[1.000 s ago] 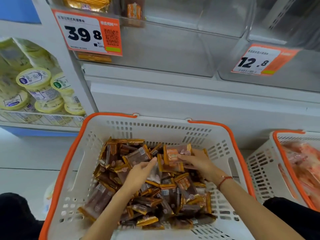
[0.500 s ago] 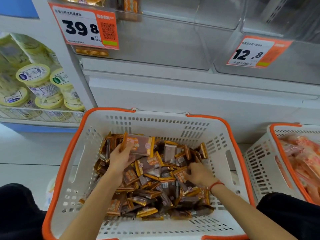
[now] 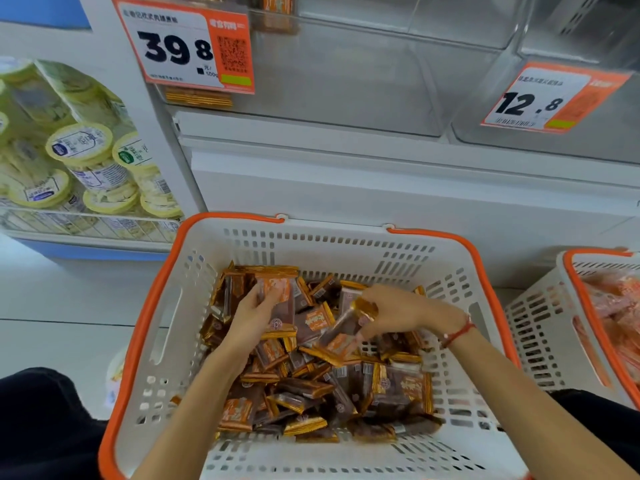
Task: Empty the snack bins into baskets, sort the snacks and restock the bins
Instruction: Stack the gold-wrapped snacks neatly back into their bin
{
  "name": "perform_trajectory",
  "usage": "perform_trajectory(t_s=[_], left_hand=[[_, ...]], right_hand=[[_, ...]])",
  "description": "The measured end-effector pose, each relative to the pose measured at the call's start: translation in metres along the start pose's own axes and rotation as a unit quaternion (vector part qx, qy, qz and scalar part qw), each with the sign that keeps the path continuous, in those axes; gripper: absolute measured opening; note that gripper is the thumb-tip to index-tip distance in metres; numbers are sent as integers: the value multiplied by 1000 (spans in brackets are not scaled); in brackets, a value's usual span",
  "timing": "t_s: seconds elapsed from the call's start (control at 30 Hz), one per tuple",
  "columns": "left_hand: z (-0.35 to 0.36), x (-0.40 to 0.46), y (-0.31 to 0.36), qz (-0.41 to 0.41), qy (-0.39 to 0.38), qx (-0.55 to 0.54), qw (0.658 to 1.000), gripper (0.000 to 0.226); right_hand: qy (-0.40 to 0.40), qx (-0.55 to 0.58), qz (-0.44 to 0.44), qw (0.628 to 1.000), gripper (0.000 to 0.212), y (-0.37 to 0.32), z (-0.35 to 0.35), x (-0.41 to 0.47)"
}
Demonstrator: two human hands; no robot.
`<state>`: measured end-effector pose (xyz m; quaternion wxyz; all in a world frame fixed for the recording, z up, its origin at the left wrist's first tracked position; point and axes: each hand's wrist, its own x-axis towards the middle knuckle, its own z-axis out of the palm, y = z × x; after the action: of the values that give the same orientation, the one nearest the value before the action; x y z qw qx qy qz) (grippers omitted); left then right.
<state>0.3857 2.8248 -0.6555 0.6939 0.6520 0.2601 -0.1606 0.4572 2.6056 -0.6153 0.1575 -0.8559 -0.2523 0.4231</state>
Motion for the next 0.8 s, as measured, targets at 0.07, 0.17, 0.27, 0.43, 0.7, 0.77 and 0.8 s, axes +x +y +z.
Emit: perform_trajectory(t_s=[0.07,0.17,0.27,0.43,0.7,0.77,0.8], left_hand=[[8,-1,7,-30,-48,30,998,51],[16,-1,9,-63,-79,9,995,60],[14,-3,5,-73,-108,-55,990,69],[-3,1,0,-46,-103,-132,985,52],[-29,18,-9,-53,-85,-45,994,48],[-33,24,-3,-47,-98,74,991,44],[-32,28,1,-35,-97,123,987,40]], right_hand=[[42,-4,-33,999,18,-24,-6,1],[142,79,-57,985,19,-42,-4,10],[220,170,-37,960,40,-46,3,18],[288,245,-44,925,44,-50,23,37],[184,519,-39,834,35,-19,13,51],[143,445,-62,882,37,-6,4,48],[116,389,-76,911,39,-2,-1,47]])
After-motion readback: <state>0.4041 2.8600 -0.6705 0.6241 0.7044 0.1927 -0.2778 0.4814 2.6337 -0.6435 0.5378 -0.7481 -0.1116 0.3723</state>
